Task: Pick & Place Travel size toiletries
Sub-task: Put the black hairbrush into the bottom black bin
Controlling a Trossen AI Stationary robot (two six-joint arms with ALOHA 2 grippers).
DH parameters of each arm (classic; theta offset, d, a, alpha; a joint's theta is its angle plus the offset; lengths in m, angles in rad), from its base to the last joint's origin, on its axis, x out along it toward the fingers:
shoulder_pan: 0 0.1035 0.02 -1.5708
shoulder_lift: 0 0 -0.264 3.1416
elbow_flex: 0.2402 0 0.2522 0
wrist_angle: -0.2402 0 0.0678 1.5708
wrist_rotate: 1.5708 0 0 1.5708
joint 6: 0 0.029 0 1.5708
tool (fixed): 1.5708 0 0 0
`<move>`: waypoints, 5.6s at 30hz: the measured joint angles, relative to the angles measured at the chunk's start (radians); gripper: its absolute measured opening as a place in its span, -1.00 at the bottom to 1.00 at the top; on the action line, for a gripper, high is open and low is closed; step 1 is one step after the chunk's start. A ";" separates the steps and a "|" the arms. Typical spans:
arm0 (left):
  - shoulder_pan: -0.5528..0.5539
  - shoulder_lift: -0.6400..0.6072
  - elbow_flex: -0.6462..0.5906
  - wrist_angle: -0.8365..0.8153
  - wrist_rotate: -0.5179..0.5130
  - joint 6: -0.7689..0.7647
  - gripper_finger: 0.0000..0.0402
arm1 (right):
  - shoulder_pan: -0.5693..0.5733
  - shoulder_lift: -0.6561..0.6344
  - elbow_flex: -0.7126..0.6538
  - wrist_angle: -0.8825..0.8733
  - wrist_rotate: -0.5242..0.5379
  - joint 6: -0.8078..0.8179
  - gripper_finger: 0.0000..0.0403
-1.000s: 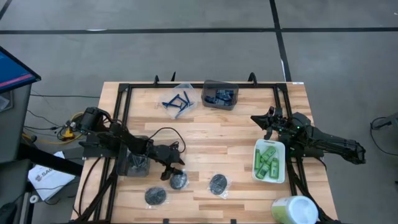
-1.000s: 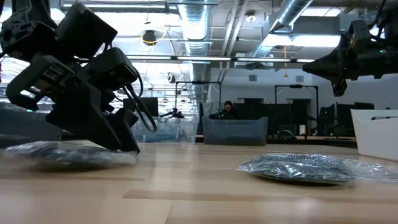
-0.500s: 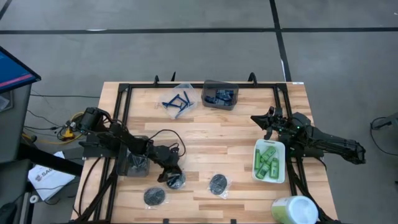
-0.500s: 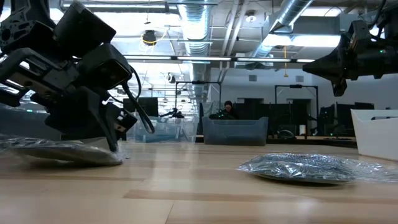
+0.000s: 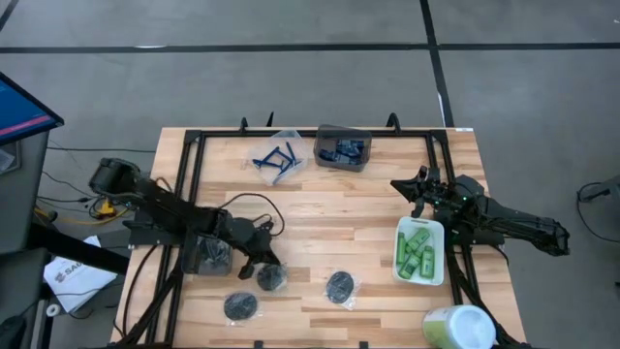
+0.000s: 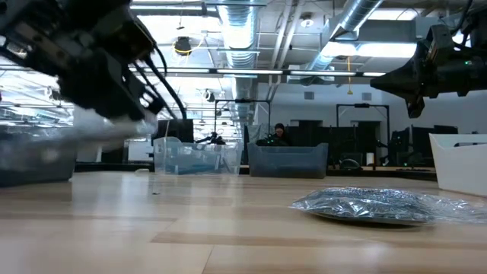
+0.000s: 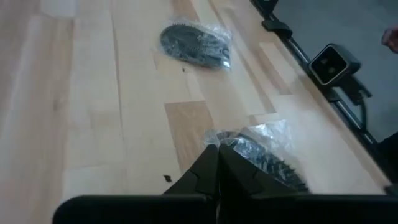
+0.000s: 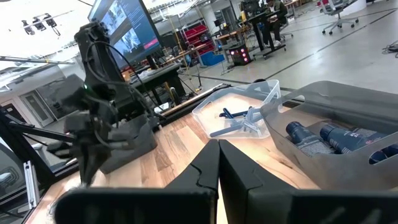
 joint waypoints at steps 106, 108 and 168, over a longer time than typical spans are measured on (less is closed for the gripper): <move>0.007 -0.907 0.096 -1.182 -0.132 -0.480 -0.13 | 0.000 0.000 0.000 0.000 0.000 0.000 -1.00; 0.007 -0.871 0.144 -1.141 -0.182 -0.440 -0.15 | 0.000 0.000 0.000 0.000 0.000 0.000 -1.00; 0.037 0.757 0.731 0.135 0.001 0.219 0.50 | 0.000 0.000 0.000 0.000 0.000 0.000 -1.00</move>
